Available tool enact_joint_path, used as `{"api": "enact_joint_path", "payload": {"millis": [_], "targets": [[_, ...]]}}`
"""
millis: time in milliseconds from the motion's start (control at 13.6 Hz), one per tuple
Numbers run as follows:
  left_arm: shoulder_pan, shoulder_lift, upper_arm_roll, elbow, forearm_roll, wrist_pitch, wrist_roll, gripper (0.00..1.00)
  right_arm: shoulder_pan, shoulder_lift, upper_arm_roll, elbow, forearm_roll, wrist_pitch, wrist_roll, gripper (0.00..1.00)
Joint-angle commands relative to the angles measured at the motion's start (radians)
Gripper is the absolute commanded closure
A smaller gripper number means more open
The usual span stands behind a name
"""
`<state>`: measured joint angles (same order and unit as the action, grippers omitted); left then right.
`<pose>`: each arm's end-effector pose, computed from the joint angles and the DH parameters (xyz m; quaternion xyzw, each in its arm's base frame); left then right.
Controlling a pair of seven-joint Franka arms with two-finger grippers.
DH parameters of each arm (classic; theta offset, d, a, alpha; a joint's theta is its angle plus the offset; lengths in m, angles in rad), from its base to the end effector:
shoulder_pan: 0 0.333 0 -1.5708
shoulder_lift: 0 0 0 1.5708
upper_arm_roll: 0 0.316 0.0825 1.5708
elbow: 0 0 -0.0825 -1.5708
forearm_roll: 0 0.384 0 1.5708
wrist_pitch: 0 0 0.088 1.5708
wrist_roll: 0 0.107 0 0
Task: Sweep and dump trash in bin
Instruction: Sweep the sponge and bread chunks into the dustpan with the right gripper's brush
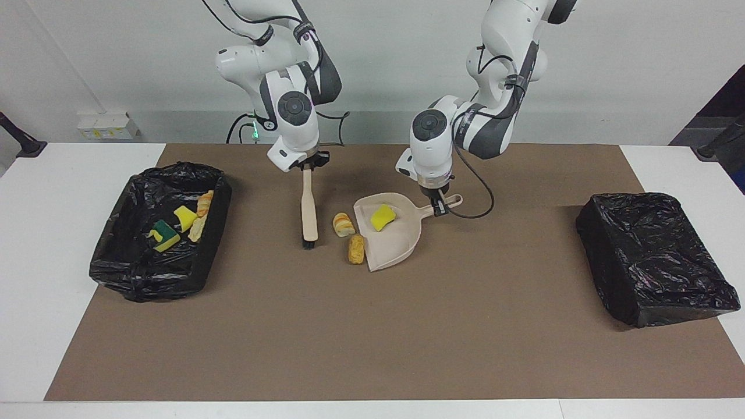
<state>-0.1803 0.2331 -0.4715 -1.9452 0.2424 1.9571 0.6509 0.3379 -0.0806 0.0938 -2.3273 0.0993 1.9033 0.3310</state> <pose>0.4750 -0.3308 0.3603 -0.7554 0.6461 0.0946 0.0545 0.4103 0.1969 0.3484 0.9842 0.0248 -0.1733 0.0266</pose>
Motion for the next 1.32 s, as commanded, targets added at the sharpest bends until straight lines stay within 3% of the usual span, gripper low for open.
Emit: {"api": "enact_joint_path", "payload": {"millis": [0, 294, 514, 881, 1101, 1248], "targets": [[-0.005, -0.023, 0.007, -0.026, 0.023, -0.011, 0.010, 1.00, 0.030, 0.019, 0.004, -0.007, 0.144, 0.116, -0.077, 1.00], [-0.004, -0.024, 0.007, -0.028, 0.023, -0.014, 0.012, 1.00, 0.093, 0.094, 0.004, 0.023, 0.411, 0.299, -0.150, 1.00], [-0.002, -0.024, 0.007, -0.029, 0.031, -0.012, 0.013, 1.00, 0.136, 0.119, 0.006, 0.083, 0.548, 0.336, -0.156, 1.00], [0.009, -0.023, 0.008, -0.032, 0.028, 0.000, 0.097, 1.00, 0.141, 0.058, 0.001, 0.080, 0.507, 0.297, -0.151, 1.00], [0.021, -0.040, 0.019, -0.032, 0.028, 0.003, 0.163, 1.00, 0.092, -0.042, -0.008, 0.082, 0.343, 0.133, -0.118, 1.00], [0.019, -0.087, 0.081, -0.032, 0.026, -0.004, 0.245, 1.00, 0.061, -0.082, -0.008, 0.097, 0.272, 0.048, -0.060, 1.00]]}}
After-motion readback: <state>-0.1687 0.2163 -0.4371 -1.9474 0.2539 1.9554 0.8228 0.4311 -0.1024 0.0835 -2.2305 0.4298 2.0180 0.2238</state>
